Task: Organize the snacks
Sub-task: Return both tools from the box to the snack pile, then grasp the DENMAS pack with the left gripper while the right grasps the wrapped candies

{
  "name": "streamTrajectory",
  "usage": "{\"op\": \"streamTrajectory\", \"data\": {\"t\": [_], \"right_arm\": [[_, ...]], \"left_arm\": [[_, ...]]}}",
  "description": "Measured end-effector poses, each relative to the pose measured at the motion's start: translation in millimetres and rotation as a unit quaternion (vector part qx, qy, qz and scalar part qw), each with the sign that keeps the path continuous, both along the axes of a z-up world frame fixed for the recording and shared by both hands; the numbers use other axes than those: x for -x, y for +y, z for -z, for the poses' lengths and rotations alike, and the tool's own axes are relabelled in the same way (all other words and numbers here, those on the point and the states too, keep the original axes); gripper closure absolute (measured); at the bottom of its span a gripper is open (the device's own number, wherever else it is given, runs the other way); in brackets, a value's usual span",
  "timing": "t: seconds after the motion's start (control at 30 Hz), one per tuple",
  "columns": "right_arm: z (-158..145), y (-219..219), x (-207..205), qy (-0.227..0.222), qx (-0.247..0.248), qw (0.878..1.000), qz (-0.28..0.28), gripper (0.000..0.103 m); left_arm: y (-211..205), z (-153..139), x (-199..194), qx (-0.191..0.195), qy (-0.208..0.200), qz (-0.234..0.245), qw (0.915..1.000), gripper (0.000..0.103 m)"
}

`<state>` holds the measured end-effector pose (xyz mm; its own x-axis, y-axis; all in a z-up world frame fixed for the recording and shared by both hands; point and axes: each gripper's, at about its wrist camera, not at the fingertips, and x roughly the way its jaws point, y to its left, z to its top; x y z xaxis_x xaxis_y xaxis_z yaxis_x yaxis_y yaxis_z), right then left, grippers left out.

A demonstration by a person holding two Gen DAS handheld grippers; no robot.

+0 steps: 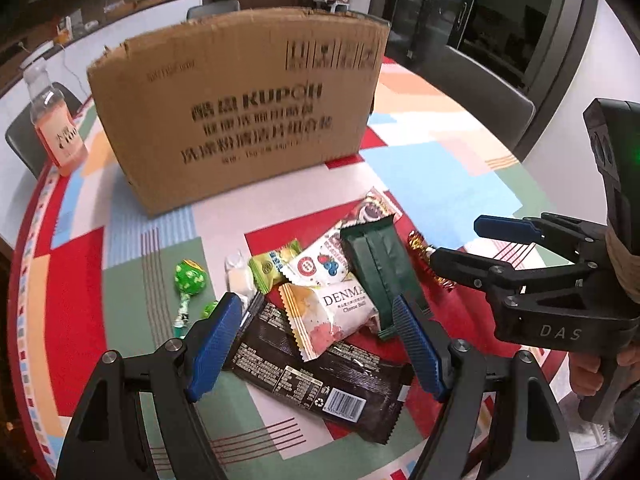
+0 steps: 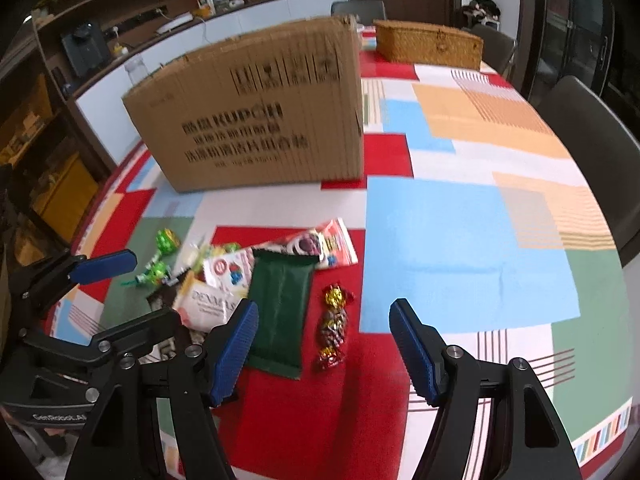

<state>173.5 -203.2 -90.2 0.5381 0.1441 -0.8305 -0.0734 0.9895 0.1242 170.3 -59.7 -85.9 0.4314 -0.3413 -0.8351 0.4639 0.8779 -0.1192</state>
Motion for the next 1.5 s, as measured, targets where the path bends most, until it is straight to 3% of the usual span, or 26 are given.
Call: {"op": "streamTrajectory", "data": {"t": [0.33,0.53,0.6,0.73,0.93,1.0,1.17,1.3,1.4,1.43,1.5], "right_arm": [[18.6,-4.5,-7.2,0.029,-0.002,1.000,0.009,0.035],[28.1,-5.3,-11.0,0.043,-0.015,0.999,0.007,0.043],[31.1,-5.1,-13.1,0.048,-0.018,0.999,0.006,0.046],[34.8,-4.5,-16.3,0.051,-0.022,0.998,0.003,0.052],[35.3,-2.7,-18.7,0.046,-0.019,0.999,-0.001,0.058],[35.8,-1.3,-18.8,0.046,-0.015,0.999,-0.003,0.061],[35.4,-0.2,-17.3,0.045,-0.010,0.999,-0.005,0.067],[36.8,0.7,-17.5,0.047,-0.004,0.999,-0.005,0.080],[37.5,1.0,-16.9,0.045,-0.001,0.999,-0.005,0.082],[37.3,0.9,-16.7,0.045,-0.001,0.999,-0.005,0.082],[36.7,0.3,-16.3,0.045,-0.003,0.999,-0.004,0.082]], "left_arm": [[-8.8,24.5,-14.9,-0.002,0.031,0.004,0.9995,0.027],[-11.0,30.5,-17.8,-0.003,0.033,0.004,0.9994,0.030],[-10.9,30.7,-18.9,-0.001,0.034,0.003,0.9994,0.034],[-13.4,32.9,-21.0,-0.004,0.032,0.003,0.9995,0.057],[-12.1,33.2,-23.5,0.011,0.038,0.002,0.9992,0.069],[-11.9,33.2,-23.8,0.013,0.040,0.003,0.9991,0.068],[-10.6,30.8,-26.8,0.022,0.039,-0.006,0.9990,0.052],[-9.3,24.9,-30.9,0.023,0.025,-0.015,0.9993,0.045],[-10.3,23.8,-34.0,0.018,0.015,-0.016,0.9996,0.054],[-10.6,24.9,-34.9,0.017,0.017,-0.016,0.9996,0.067],[-10.8,26.8,-35.3,0.024,0.026,-0.013,0.9993,0.074]]}}
